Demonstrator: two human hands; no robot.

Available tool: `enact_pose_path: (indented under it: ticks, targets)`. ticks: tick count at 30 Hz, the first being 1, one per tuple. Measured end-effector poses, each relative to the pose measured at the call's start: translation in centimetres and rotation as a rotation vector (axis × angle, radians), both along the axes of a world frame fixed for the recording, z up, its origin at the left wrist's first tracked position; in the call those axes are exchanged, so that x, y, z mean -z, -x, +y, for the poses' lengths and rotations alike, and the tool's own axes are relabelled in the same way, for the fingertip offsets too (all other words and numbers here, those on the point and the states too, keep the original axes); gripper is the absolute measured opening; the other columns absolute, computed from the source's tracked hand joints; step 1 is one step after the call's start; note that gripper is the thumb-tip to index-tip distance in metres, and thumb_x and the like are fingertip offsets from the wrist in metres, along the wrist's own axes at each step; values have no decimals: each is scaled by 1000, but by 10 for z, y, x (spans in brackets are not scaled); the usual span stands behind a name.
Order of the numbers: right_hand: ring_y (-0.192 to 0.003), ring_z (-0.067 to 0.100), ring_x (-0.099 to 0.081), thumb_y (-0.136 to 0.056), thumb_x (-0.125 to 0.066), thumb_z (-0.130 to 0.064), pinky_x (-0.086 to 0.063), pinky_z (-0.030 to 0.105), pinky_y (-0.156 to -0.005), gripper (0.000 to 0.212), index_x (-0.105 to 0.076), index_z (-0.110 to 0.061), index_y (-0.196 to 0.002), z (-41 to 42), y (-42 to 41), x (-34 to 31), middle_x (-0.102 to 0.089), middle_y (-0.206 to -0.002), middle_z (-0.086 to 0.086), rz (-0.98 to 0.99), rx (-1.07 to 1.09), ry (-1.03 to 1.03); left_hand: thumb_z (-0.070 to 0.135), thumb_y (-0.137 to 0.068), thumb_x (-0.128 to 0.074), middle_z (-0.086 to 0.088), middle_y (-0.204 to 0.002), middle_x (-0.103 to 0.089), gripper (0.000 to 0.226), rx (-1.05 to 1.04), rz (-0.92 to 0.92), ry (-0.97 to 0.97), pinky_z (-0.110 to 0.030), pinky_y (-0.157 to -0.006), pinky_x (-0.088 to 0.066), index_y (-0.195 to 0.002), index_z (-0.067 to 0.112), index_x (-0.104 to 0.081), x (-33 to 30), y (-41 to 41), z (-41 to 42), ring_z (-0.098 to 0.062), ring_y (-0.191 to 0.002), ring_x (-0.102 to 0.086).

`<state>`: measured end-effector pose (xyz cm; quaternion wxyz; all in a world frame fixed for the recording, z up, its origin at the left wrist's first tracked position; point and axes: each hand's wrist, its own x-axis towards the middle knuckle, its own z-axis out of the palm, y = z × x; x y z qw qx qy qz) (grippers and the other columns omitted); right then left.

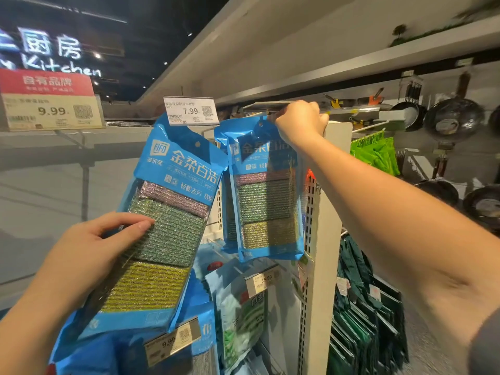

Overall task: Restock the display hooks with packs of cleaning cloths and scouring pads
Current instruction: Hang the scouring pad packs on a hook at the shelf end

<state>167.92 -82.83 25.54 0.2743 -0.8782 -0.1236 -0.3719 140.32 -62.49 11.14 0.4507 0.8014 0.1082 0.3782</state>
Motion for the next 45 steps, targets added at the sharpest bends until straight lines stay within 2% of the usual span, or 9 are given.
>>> enact_pose_path:
  ticks: [2, 5, 8, 17, 24, 32, 39, 43, 45]
  targets:
    - [-111, 26, -53, -98, -53, -32, -39, 42, -96, 26, -68, -17, -113, 0, 0, 1, -65, -112, 6, 18, -24, -26, 91, -47, -66, 17, -83, -76, 59, 12, -8, 10, -37, -82, -49, -87, 49, -77, -1, 1, -1, -11, -84, -70]
    - [-97, 23, -58, -96, -58, -34, -50, 41, -91, 24, -69, -19, -111, 1, -1, 1, -66, -104, 3, 48, -66, -93, 81, -54, -71, 14, -85, -77, 49, 16, -16, 43, -43, -88, -51, -88, 46, -78, -4, 1, -2, -22, -91, -72]
    - [-102, 27, -63, -94, -61, -36, -53, 42, -90, 28, -69, -17, -113, 1, 3, 1, -68, -109, 5, 66, -33, -65, 96, -42, -64, 15, -90, -77, 72, 10, -16, 10, -53, -96, -53, -93, 47, -78, -6, 0, 1, -20, -94, -71]
    - [-119, 28, -51, -91, -70, -40, -40, 40, -102, 45, -64, -11, -125, 16, -2, 12, -59, -127, 10, 68, 132, 155, 95, -42, -67, 14, -91, -77, 73, 17, -76, 49, -49, -90, -52, -93, 44, -79, 4, 7, 12, -17, -90, -69]
    - [-115, 33, -55, -96, -60, -35, -49, 42, -95, 41, -63, -8, -127, 3, 0, 16, -56, -127, 15, 69, 77, 267, 39, -77, -75, 17, -84, -76, 6, 43, -56, 102, -24, -75, -44, -80, 41, -80, 15, 2, 2, 9, -75, -64]
    - [-128, 23, -51, -99, -51, -31, -44, 39, -103, 38, -58, -22, -135, -34, 22, 27, -56, -140, 4, -40, -293, 183, 17, -85, -76, 15, -79, -76, 7, 121, -44, 127, -1, -63, -44, -83, 23, -80, 23, -16, -12, 10, -68, -64]
    - [-115, 6, -49, -99, -53, -45, -39, 27, -87, 33, -58, -32, -129, -57, 33, 16, -54, -138, -9, 83, -485, 145, 18, -83, -75, 9, -87, -78, 21, 280, -38, 135, -10, -75, -48, -78, 37, -81, 20, -44, -33, 3, -80, -67]
    - [-139, 15, -40, -96, -56, -50, -38, 34, -106, 36, -64, -33, -126, -63, 33, 8, -40, -154, -8, 155, -515, 226, 15, -86, -74, 9, -90, -78, 29, 332, -49, 137, -14, -80, -50, -76, 41, -81, 17, -60, -45, 2, -83, -68]
    - [-136, 15, -43, -98, -55, -46, -37, 30, -102, 36, -66, -29, -127, -65, 34, 5, -42, -153, -6, 151, -505, 281, 17, -85, -75, 9, -91, -78, 26, 338, -45, 152, -19, -83, -49, -77, 40, -81, 15, -66, -50, 1, -85, -68]
